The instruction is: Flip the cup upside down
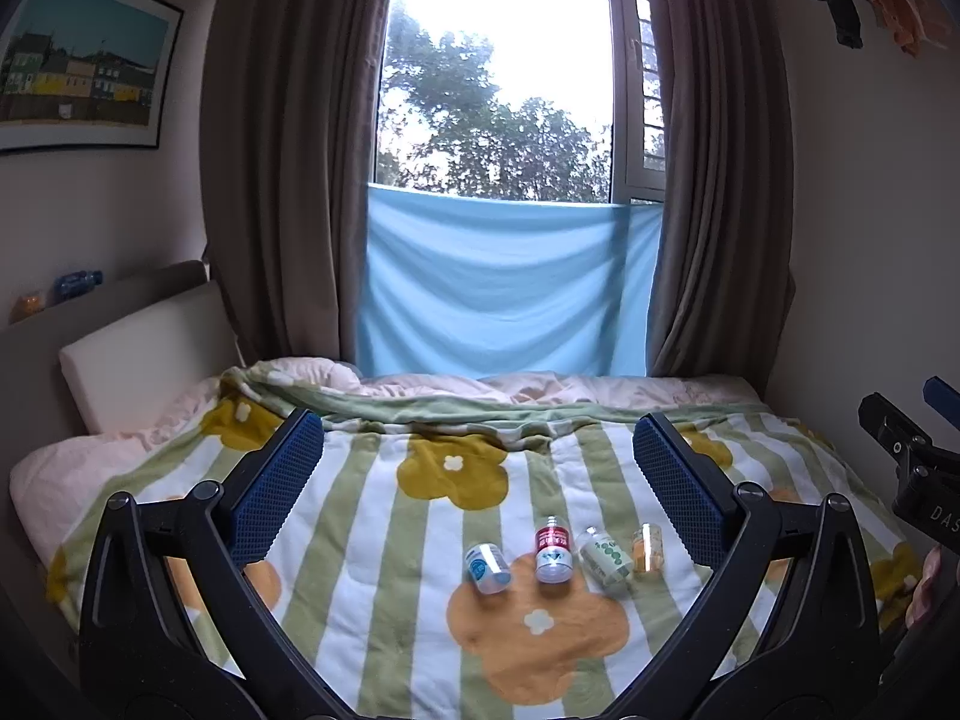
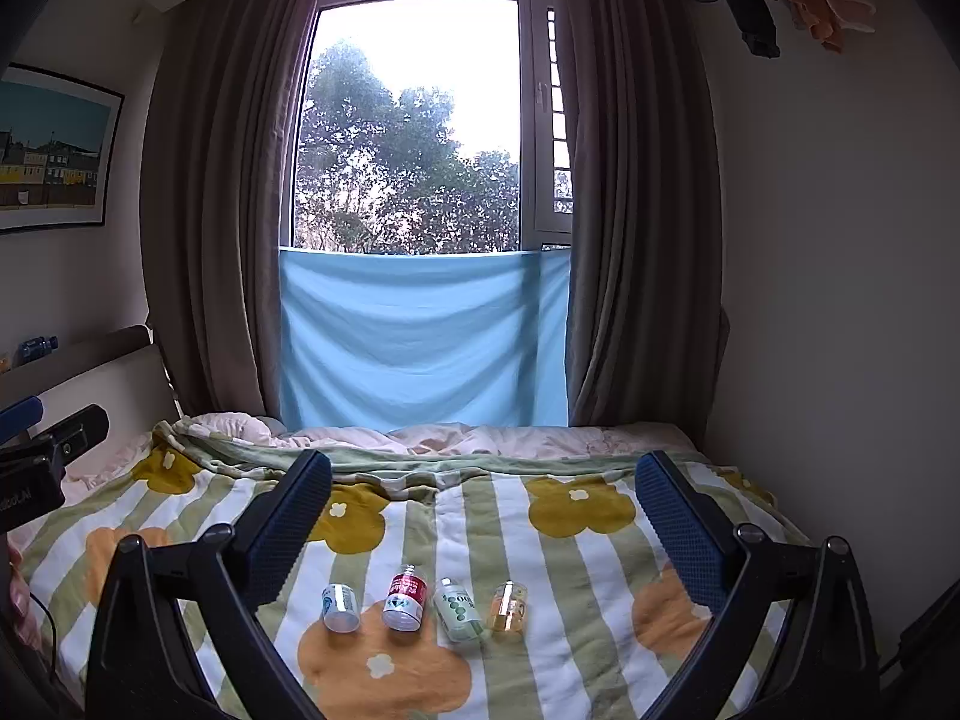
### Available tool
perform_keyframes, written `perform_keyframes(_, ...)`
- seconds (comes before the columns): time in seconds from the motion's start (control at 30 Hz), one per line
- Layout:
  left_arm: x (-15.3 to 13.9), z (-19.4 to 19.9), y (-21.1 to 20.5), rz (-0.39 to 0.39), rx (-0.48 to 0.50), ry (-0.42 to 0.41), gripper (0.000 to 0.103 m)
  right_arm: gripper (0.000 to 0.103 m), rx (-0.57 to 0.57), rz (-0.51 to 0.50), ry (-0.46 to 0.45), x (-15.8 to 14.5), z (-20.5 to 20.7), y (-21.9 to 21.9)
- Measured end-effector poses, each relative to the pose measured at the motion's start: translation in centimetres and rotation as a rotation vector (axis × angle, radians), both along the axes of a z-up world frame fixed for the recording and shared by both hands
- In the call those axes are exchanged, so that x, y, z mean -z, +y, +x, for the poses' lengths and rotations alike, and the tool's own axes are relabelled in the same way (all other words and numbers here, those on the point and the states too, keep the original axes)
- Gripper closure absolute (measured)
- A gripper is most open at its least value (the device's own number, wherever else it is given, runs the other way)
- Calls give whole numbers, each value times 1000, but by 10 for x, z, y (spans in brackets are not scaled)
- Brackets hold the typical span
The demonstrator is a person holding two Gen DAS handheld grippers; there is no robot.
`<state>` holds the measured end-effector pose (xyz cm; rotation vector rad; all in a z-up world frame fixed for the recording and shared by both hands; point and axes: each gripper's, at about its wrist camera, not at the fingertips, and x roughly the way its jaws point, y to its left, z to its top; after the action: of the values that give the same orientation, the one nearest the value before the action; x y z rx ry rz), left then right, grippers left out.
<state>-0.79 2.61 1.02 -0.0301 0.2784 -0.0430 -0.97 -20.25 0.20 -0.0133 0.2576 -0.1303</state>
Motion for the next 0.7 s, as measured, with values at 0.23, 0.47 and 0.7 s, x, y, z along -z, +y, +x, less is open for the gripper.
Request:
perform_keyframes(0.23, -4, -1, 1, 21, 0, -7, 0, 2, 4, 7, -3, -4, 5, 3)
perform_keyframes(0.47, -3, -1, 2, 27, -1, 2, 0, 2, 3, 7, -3, -4, 6, 5)
perform_keyframes(0.7, -3, 1, 3, 31, -9, 9, 0, 2, 5, 6, -1, -3, 6, 8)
